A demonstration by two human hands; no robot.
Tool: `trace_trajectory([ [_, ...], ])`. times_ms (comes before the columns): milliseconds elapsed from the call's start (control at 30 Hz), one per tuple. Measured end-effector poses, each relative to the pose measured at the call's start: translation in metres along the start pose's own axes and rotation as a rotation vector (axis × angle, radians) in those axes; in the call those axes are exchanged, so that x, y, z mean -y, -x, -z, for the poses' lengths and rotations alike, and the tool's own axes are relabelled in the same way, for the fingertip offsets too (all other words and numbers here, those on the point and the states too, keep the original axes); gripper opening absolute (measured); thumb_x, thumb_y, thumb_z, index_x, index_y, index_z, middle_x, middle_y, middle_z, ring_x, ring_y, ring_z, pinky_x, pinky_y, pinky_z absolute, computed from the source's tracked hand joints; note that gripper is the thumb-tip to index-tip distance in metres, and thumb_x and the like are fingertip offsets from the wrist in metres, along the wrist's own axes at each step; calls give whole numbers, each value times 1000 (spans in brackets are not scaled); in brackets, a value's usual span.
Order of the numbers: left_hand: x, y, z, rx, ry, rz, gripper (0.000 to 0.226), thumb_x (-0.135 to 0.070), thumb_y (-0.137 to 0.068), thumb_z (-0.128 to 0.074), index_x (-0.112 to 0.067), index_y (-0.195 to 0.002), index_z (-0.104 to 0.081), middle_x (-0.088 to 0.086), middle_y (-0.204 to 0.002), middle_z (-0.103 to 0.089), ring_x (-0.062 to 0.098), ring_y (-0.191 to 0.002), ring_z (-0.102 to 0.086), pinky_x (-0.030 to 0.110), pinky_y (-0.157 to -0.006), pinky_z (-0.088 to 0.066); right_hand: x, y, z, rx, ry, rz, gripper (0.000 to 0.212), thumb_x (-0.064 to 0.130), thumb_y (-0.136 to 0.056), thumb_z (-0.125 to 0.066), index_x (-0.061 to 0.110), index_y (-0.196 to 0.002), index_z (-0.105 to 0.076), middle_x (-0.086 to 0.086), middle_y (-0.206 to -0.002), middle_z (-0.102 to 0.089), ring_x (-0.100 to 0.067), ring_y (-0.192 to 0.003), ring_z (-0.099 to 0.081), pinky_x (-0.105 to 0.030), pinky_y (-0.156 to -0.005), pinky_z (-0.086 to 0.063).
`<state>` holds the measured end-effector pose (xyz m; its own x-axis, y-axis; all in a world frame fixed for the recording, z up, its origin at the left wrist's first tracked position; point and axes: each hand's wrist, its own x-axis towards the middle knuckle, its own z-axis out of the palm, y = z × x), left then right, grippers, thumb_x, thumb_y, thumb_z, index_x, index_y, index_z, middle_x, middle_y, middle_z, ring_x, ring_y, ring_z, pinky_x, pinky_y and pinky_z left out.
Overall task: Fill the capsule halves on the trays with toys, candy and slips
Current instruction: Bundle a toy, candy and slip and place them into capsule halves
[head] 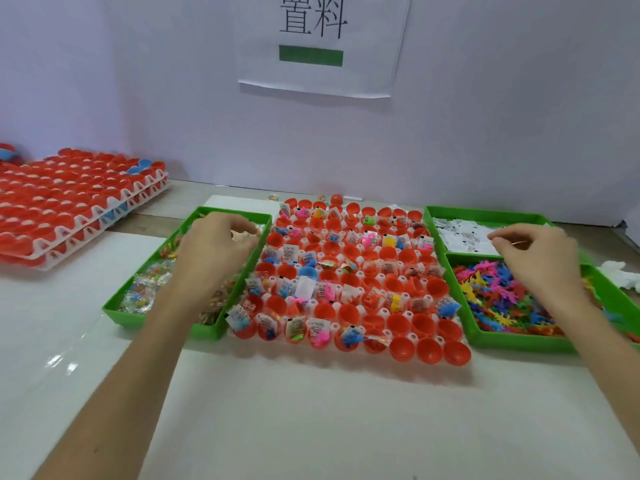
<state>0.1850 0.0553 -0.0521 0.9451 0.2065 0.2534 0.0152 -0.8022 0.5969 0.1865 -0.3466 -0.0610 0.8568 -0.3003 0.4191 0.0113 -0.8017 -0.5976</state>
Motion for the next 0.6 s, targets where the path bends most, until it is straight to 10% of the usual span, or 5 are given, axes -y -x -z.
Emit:
trace_trajectory([
  [200,18,-20,-14,55,-148,48,19,-21,-92,-70,-12,-108,-75,11,-122,-70,26,-108,-64,47,-97,-53,-29,-47,-11,294,471,-104,29,29,-97,-61,12,-119,-71,-13,-127,-68,-34,-115,-61,-52,-103,-46],
  [433,23,-22,-22,-43,-162,50,10,-20,-92,-69,-18,-96,-77,3,-102,-72,4,-65,-53,24,-53,-43,-33,-58,-19,288,383,-145,8,15,-88,-73,15,-81,-77,-11,-101,-75,-23,-85,-60,-41,-81,-54],
  [600,32,-22,-19,-105,-154,84,11,-30,-91,-69,-24,-93,-77,-7,-83,-66,3,-61,-51,20,-51,-37,-33,-56,-20,226,346,-124,10,11,-88,-69,14,-81,-76,-7,-93,-75,-25,-86,-64,-41,-81,-55],
])
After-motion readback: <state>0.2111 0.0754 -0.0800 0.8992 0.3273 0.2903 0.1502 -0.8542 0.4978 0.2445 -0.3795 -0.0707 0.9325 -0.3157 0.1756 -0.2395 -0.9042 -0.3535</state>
